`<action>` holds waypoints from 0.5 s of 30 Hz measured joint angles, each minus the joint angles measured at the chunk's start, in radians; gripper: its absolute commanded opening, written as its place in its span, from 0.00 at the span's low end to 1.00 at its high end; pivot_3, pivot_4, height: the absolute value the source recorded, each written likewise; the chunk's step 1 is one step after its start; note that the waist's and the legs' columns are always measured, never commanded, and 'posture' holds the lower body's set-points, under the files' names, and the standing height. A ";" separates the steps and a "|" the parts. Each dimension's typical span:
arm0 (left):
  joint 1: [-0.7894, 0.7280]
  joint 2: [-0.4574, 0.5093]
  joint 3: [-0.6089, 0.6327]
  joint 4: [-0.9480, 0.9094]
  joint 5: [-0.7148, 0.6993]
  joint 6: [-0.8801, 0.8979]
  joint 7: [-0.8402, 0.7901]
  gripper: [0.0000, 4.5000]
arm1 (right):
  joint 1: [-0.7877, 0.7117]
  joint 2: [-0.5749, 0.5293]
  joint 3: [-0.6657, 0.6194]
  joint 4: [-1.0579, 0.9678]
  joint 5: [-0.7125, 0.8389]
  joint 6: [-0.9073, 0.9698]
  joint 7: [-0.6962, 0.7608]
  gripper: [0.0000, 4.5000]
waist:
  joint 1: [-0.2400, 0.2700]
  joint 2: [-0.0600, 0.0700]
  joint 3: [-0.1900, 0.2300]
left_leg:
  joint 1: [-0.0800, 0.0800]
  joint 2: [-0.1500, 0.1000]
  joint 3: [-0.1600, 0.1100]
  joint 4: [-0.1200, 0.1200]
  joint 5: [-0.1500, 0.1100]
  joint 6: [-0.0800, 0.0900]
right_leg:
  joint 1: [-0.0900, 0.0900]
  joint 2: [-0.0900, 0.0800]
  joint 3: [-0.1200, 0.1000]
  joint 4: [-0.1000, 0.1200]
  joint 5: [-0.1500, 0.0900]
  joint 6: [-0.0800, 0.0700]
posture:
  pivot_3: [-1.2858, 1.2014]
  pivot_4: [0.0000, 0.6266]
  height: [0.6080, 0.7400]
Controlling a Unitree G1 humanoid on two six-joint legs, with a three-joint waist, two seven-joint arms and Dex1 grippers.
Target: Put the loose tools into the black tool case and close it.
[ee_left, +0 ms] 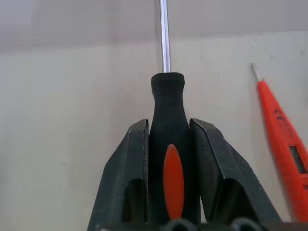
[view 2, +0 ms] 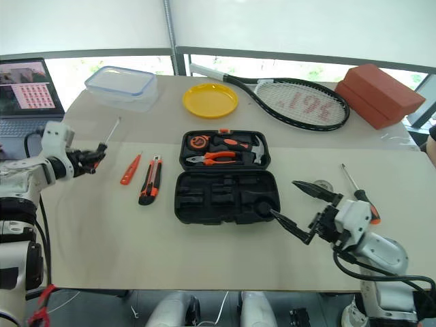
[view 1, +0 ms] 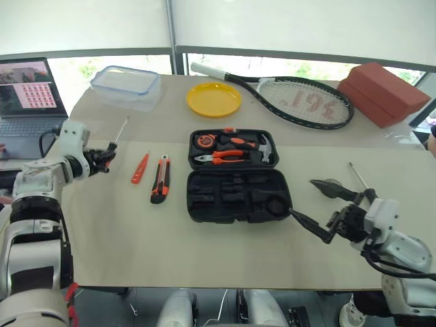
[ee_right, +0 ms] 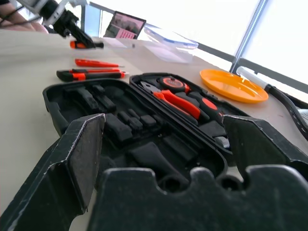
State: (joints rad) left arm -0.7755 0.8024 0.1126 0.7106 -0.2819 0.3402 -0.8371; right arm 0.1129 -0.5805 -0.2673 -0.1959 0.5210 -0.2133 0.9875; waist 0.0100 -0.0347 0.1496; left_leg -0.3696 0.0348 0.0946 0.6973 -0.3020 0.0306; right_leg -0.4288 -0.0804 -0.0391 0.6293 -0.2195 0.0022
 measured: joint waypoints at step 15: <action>-0.120 -0.238 -0.530 -0.426 0.245 -0.011 -0.393 0.21 | -0.005 -0.085 -0.093 0.006 0.050 0.047 0.015 1.00 | 0.009 0.000 0.000 | -0.001 -0.003 0.000 0.013 -0.009 0.016 | 0.005 0.002 0.003 -0.002 0.002 0.004 | 0.52 0.24 1.00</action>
State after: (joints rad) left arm -0.8952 0.5641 -0.4170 0.2842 -0.0367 0.3293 -1.2304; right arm 0.1075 -0.6654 -0.3604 -0.1898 0.5713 -0.1660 1.0020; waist 0.0188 -0.0347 0.1497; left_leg -0.3702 0.0315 0.0941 0.7100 -0.3109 0.0463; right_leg -0.4236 -0.0782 -0.0356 0.6274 -0.2179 0.0060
